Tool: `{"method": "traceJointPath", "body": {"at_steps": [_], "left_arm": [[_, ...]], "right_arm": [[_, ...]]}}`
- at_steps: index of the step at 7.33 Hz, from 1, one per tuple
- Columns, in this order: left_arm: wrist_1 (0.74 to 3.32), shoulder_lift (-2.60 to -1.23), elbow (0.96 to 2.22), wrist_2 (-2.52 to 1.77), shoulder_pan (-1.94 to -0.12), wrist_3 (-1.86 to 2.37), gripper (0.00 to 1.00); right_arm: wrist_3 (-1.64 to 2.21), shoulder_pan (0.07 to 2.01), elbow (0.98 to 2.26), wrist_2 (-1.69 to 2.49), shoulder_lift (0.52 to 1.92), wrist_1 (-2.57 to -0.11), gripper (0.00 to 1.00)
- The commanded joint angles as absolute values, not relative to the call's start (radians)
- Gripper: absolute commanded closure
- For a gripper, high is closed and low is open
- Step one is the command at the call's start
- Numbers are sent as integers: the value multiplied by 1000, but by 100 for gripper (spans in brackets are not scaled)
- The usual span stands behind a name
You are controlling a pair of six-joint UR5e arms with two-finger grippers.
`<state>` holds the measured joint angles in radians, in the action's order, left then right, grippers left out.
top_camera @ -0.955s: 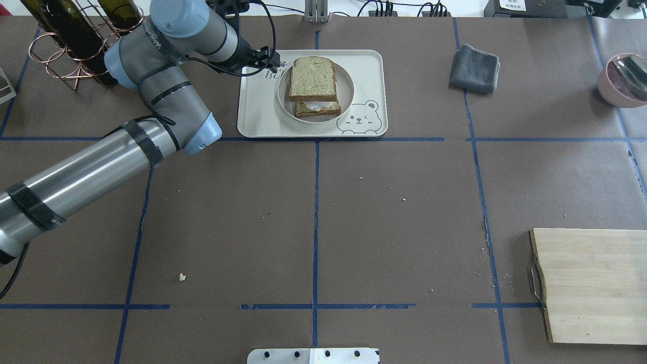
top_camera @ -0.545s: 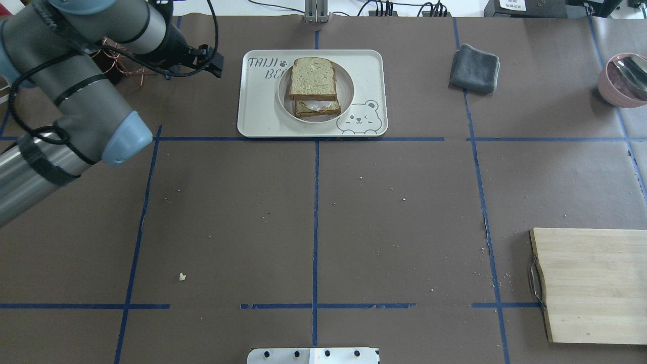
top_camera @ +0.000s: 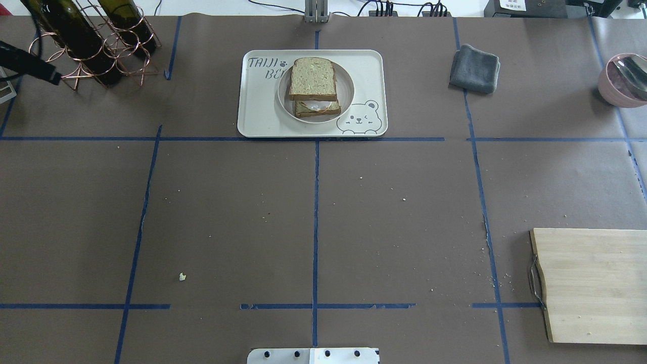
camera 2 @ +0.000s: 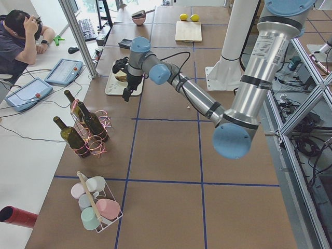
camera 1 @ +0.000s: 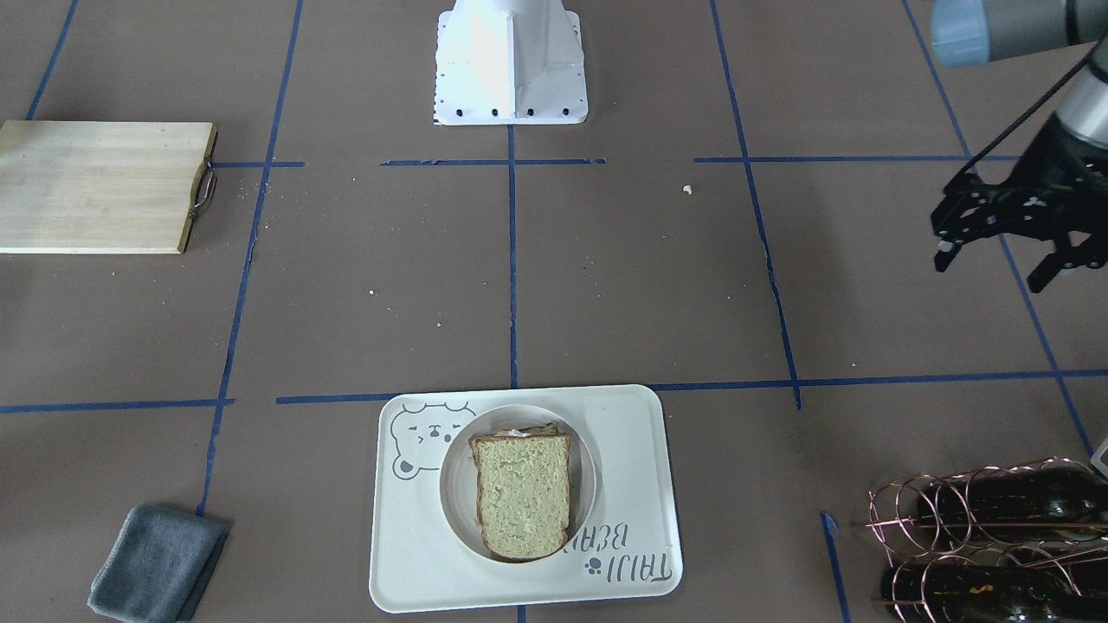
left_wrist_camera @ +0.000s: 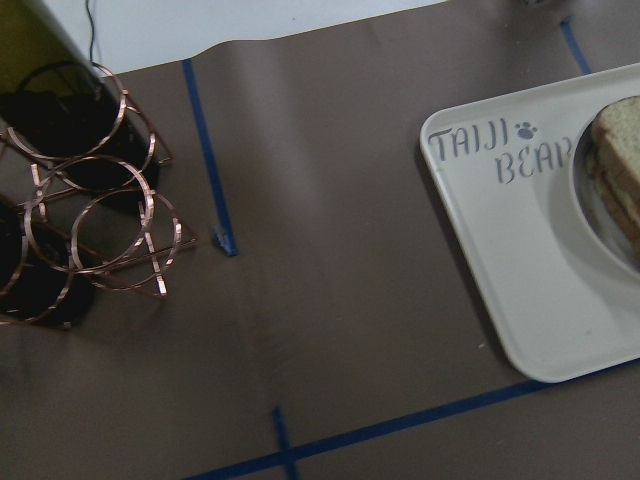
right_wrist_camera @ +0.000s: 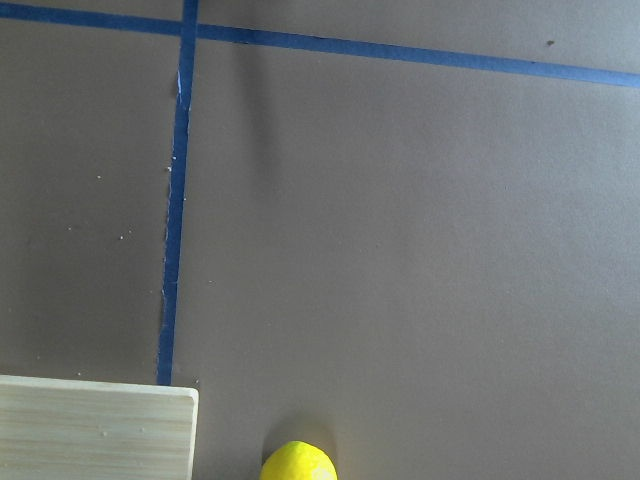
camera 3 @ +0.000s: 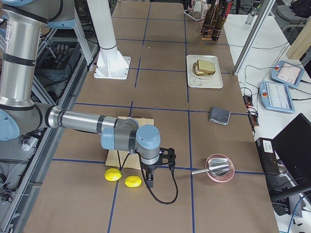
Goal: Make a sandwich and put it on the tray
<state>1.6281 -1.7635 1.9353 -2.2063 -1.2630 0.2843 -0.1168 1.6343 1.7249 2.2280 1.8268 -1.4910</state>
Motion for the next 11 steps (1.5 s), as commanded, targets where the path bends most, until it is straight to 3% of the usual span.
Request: {"method": "traceJointPath", "body": {"at_steps": [1, 5, 11], "left_arm": [[1623, -1544, 1885, -2336, -1431, 61, 0], [1627, -1311, 1874, -2342, -1552, -87, 0], [1624, -1262, 1867, -2339, -1608, -155, 0]], "right_arm": [[-118, 1635, 1726, 2229, 1827, -1491, 0], [-117, 1635, 1729, 2232, 1832, -1491, 0], [-124, 1634, 1738, 2249, 1848, -1491, 0]]}}
